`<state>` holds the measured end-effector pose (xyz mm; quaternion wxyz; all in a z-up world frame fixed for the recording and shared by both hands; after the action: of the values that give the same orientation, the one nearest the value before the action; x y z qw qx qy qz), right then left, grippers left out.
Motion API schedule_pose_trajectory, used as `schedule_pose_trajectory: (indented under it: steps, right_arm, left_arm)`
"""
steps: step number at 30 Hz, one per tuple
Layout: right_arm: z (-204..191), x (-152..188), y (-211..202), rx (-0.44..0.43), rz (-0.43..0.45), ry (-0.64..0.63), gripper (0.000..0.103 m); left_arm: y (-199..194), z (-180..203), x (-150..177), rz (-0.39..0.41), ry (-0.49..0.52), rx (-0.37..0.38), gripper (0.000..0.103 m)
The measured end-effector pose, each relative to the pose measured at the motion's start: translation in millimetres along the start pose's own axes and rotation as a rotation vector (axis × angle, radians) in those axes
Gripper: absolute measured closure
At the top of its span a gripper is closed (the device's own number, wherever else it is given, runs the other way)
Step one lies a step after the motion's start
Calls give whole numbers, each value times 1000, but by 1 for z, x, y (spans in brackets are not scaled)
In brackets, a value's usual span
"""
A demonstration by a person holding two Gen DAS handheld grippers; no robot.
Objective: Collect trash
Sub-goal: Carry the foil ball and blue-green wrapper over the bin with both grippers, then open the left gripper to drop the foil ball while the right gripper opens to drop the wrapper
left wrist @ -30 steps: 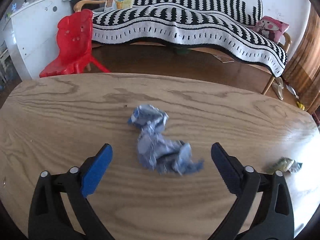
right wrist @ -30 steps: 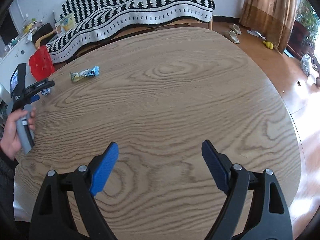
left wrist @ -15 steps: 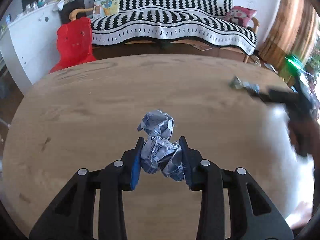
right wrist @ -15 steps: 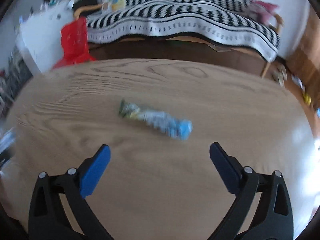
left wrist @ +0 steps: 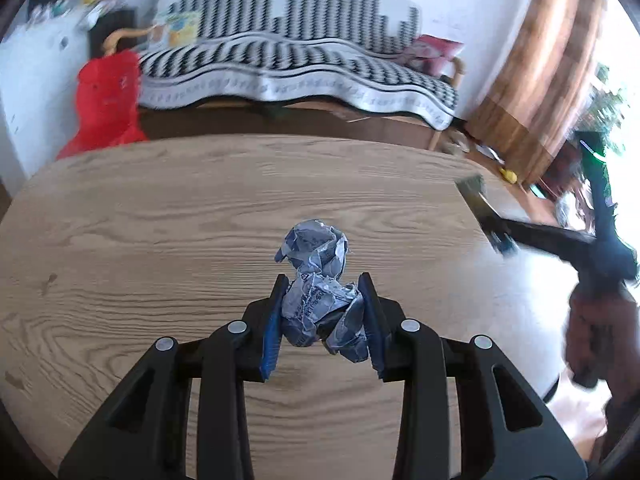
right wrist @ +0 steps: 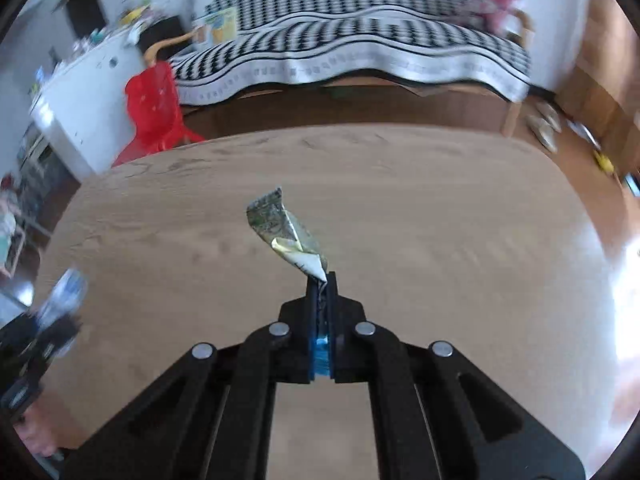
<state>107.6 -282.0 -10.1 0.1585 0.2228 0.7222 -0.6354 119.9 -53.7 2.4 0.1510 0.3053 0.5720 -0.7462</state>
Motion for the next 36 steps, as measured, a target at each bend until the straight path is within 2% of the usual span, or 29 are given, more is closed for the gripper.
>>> schedule_pose_trajectory:
  steps: [3,5,6,10,14,18,23,30,36]
  right_arm:
    - [36,52,-64,82,10,84,99]
    - [68,86,-101,133,15,152,99]
    - [93,106,-124,188,24,192,99]
    - [176,159,-182,266,61,341,99]
    - [259,218,-216,316,107,503,99]
    - [319,257,-214,315,92,645,99]
    - [363,282,-187,295,23,730,99]
    - [385,300,-149,266,-73,770,99]
    - [392,298,-132,250,-91,785,99]
  left_arm:
    - [-14,60,1,-21,76,65,68]
    - [-28,97,3,6,144,82,68]
    - [-35,121,4,11,184,106,68]
    - [-47,215,19,16,303,200,68]
    - [-51,307,46,31,426,300,68]
    - [-41,379,79,4,505,399,68]
    - [-14,427,106,-34,592,434,68]
    - [32,448,110,-111,608,428,68]
    - [46,461,107,-125,608,428,68]
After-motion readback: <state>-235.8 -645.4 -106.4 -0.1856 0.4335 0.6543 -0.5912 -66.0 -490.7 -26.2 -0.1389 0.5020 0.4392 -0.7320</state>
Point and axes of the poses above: each gripper's, at about its wrist camera, not at the fingertips, and y roughly the way its jaws point, z to its right, x to its underside, the point moved 2 cm from there along y, roughly the way its jaws point, and after that the axes turned 2 degrees about -z, right-handed, at the moved point
